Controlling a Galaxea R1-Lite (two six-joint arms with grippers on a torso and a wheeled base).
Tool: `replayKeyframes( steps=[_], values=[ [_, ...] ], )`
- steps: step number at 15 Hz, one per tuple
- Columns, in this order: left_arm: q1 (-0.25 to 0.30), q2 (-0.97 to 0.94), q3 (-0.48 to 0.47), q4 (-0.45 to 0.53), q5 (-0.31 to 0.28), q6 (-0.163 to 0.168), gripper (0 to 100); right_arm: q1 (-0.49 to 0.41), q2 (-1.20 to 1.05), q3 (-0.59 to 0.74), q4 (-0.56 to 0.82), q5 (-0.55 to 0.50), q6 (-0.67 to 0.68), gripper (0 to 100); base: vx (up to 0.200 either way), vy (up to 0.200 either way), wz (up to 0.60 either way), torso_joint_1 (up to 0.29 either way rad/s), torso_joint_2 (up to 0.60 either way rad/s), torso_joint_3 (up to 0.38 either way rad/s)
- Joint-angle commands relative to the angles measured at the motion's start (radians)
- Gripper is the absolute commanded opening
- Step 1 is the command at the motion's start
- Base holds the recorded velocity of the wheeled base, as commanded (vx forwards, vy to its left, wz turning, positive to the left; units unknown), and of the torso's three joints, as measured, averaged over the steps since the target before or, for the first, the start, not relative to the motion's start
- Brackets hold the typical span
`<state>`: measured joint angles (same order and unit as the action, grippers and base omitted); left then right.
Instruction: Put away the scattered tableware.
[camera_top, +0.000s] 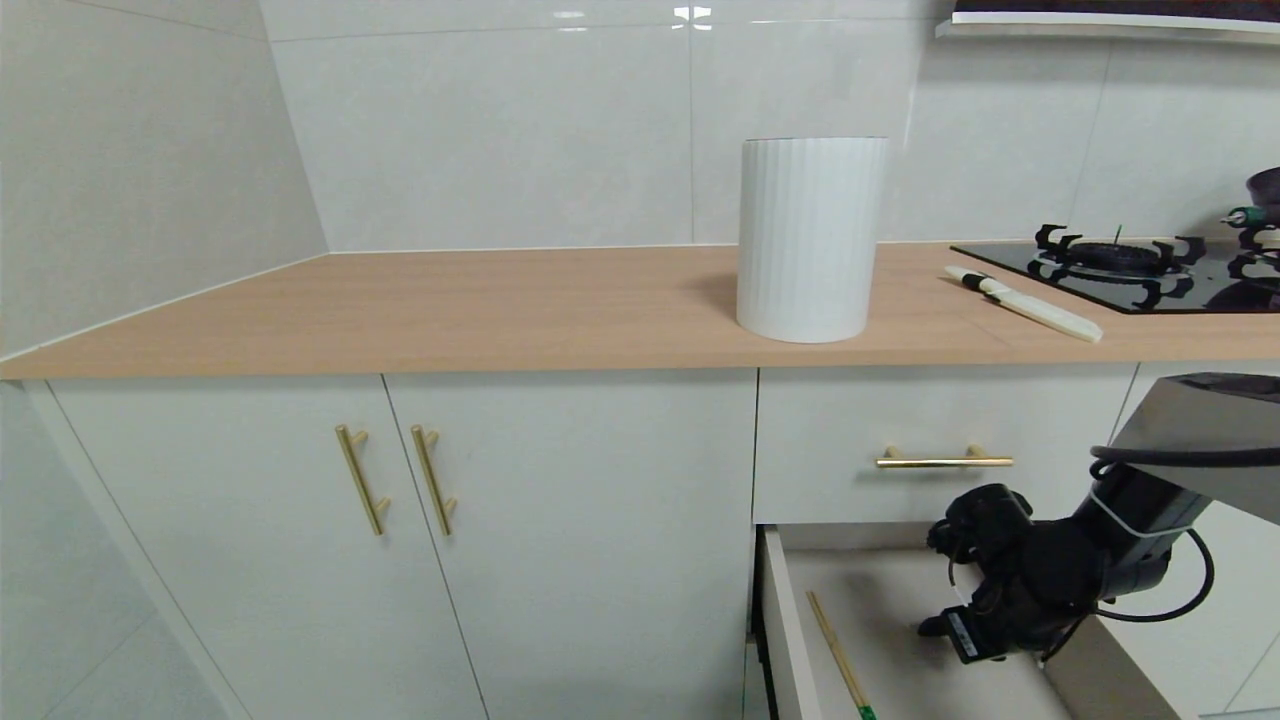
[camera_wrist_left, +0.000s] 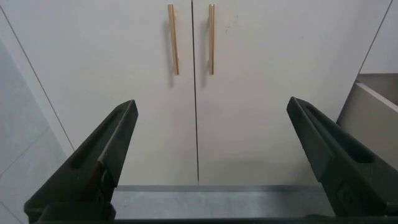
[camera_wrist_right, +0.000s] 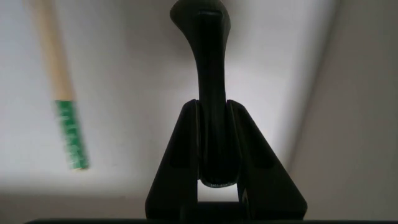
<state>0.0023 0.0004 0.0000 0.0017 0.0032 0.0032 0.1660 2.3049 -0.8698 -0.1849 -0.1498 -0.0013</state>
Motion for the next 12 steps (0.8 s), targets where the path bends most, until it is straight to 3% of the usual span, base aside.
replayKeyframes(
  steps=[1, 4, 12],
  values=[
    [0.001, 0.0, 0.0, 0.0, 0.0, 0.0, 100, 0.003, 0.018, 0.0, 0.001, -0.002, 0.0, 0, 0.0, 0.0, 0.0, 0.0, 0.0, 0.0],
    [-0.001, 0.0, 0.0, 0.0, 0.0, 0.0, 100, 0.027, 0.042, 0.0, -0.001, -0.091, 0.001, 0, 0.0, 0.0, 0.0, 0.0, 0.0, 0.0],
    [-0.001, 0.0, 0.0, 0.0, 0.001, 0.0, 100, 0.03, 0.044, 0.002, -0.021, -0.091, 0.003, 0, 0.0, 0.0, 0.0, 0.0, 0.0, 0.0]
  ],
)
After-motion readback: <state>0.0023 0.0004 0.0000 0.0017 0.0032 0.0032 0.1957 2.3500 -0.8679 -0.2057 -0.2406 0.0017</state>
